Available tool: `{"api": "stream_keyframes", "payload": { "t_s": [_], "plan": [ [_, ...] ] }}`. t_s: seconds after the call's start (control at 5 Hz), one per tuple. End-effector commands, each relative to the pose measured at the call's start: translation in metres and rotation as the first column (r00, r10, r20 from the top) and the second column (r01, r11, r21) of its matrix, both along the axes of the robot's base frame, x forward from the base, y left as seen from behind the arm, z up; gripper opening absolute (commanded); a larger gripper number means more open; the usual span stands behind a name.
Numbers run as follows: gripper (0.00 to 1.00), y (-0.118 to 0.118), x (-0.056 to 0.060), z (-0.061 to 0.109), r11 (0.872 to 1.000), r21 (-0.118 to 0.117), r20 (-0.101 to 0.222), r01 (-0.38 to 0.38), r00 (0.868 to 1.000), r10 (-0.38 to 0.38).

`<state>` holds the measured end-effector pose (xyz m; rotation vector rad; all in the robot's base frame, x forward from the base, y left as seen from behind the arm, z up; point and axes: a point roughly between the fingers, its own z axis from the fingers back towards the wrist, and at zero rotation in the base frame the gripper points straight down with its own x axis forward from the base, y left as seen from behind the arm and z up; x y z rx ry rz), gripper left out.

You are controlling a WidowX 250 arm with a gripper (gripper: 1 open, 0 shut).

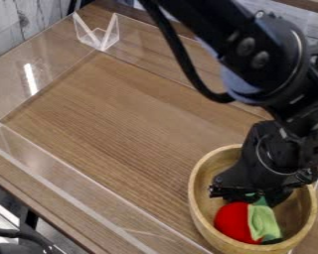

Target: Remove the green stick from the brown bowl and put it on the table

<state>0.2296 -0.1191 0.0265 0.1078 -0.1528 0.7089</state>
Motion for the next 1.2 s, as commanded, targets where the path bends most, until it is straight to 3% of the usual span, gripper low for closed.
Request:
{"api": "stream_keyframes", "payload": {
  "t_s": [0.0,0.4,0.8,1.0],
  "plan": [
    [0.0,-0.006,0.003,0.014,1.0,-0.022,0.041,0.013,0.999,-0.012],
    [0.0,-0.004,0.002,0.015,1.0,-0.016,0.04,0.002,0.999,-0.002],
    [0.0,-0.001,0.003,0.044,0.998,-0.059,0.069,-0.002,0.998,0.006],
    [0.0,0.001,0.002,0.051,0.998,-0.068,0.07,-0.006,0.998,0.011]
  ]
}}
